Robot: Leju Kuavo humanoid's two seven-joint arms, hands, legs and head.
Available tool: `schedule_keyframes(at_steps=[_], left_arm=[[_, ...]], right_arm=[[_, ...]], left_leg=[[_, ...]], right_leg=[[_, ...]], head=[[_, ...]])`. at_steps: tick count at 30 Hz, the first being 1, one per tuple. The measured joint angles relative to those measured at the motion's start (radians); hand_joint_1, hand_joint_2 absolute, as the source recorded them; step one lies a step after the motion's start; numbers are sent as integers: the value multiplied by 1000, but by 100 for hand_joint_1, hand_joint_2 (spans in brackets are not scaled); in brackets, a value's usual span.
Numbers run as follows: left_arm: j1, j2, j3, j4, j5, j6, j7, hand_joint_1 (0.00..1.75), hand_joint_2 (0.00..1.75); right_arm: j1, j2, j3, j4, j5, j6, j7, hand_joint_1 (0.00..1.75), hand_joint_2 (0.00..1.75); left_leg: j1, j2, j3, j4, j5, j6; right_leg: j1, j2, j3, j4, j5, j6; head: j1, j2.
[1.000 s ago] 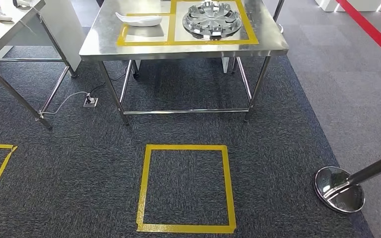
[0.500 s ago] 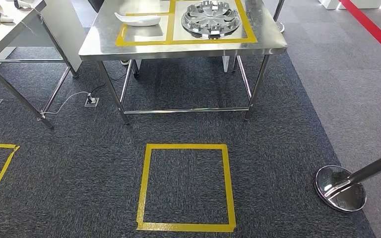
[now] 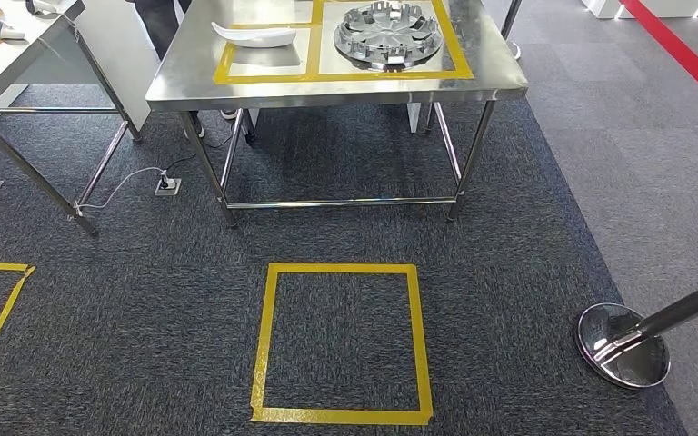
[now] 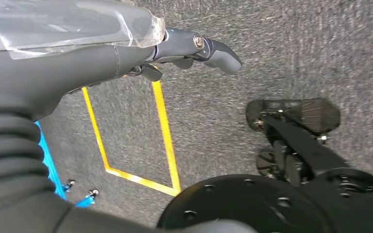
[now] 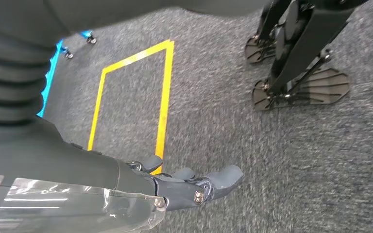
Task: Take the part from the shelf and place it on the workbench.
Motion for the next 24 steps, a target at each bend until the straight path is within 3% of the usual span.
schedule_keyframes(at_steps=[8, 24], left_arm=[[26, 4, -58, -21, 26, 16, 22, 0, 0], [32, 7, -78, -29, 26, 16, 25, 0, 0]], right_arm=[[21, 0, 124, -33, -186, -16, -8, 0, 0], [27, 1, 169, -47, -196, -20, -10, 0, 0]], left_leg=[[0, 0, 0, 0, 0, 0], [0, 0, 0, 0, 0, 0]], right_leg=[[0, 0, 0, 0, 0, 0], [0, 0, 0, 0, 0, 0]], head=[[0, 0], [0, 0]])
